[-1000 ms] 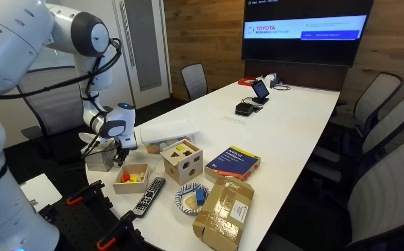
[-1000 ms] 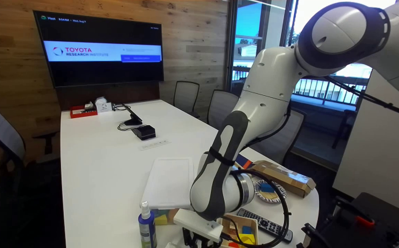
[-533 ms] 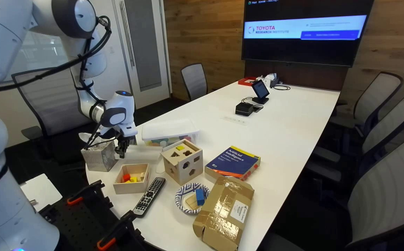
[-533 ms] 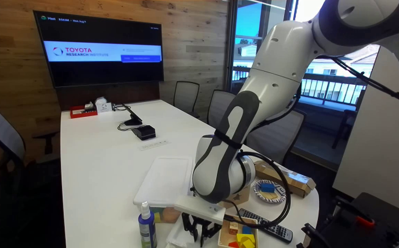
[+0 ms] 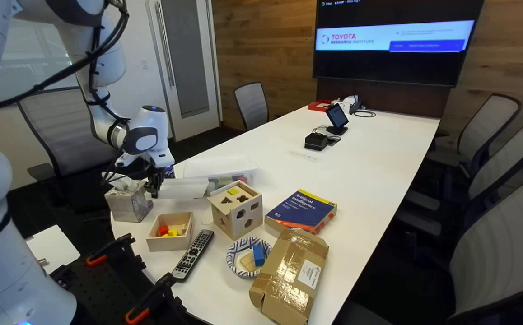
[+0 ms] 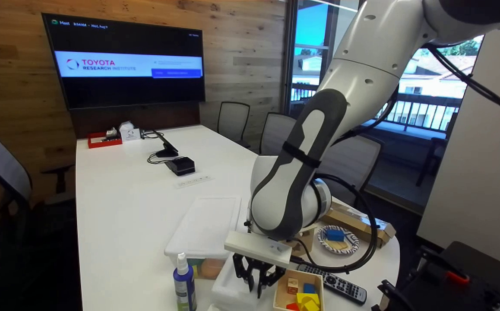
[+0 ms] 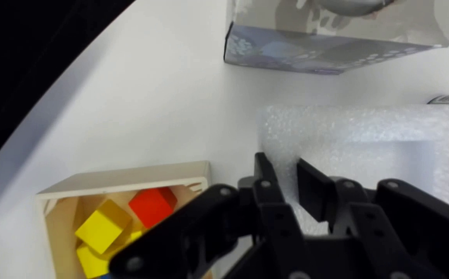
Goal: Move the white object to the right
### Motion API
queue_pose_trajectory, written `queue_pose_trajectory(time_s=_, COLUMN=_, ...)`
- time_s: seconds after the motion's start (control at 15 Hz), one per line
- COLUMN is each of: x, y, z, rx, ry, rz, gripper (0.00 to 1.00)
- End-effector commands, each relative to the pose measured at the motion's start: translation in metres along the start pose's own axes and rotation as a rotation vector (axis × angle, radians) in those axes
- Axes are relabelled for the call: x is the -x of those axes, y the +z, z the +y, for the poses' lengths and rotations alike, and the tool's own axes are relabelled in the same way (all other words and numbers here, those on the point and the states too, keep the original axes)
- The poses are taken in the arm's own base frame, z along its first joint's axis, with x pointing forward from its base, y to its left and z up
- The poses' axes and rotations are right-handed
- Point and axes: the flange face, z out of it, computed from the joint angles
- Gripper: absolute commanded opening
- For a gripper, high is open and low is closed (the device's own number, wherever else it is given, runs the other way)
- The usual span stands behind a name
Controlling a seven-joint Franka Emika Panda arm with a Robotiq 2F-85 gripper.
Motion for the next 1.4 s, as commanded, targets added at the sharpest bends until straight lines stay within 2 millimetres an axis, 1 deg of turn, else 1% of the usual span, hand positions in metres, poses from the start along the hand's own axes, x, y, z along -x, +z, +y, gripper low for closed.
queue_pose_trajectory(time_s=0.0, x=0.008, y=-0.041, z=0.024, rx=0.026, ry=0.043, rz=0.046, gripper=0.04)
queue_pose_trajectory(time_s=0.13, x=0.002, y=-0.062, z=0.034, rx=0.036, ry=0.054, rz=0.078, gripper=0.04)
queue_pose_trajectory(time_s=0.27, x=-0.010, y=-0.085, z=0.042, rx=0.052, ry=0.052, rz=0.116, gripper=0.04)
queue_pose_trajectory(time_s=0.4, x=-0.030, y=-0.110, z=0.045, rx=0.078, ry=0.018, rz=0.173, gripper=0.04)
queue_pose_trajectory(time_s=0.53, x=-0.062, y=-0.137, z=0.041, rx=0.099, ry=-0.054, rz=0.254, gripper=0.04)
queue_pose_trajectory(time_s=0.67, x=-0.097, y=-0.160, z=0.035, rx=0.100, ry=-0.121, rz=0.317, gripper=0.04)
queue_pose_trajectory(time_s=0.73, x=-0.115, y=-0.169, z=0.032, rx=0.090, ry=-0.143, rz=0.333, gripper=0.04)
queue_pose_trajectory(time_s=0.93, x=-0.179, y=-0.194, z=0.022, rx=0.036, ry=-0.223, rz=0.338, gripper=0.04)
queue_pose_trajectory(time_s=1.07, x=-0.217, y=-0.212, z=0.015, rx=0.005, ry=-0.277, rz=0.333, gripper=0.04)
queue_pose_trajectory(time_s=1.2, x=-0.256, y=-0.226, z=0.003, rx=-0.036, ry=-0.332, rz=0.321, gripper=0.04)
queue_pose_trajectory(time_s=1.33, x=-0.289, y=-0.235, z=-0.014, rx=-0.077, ry=-0.398, rz=0.296, gripper=0.04)
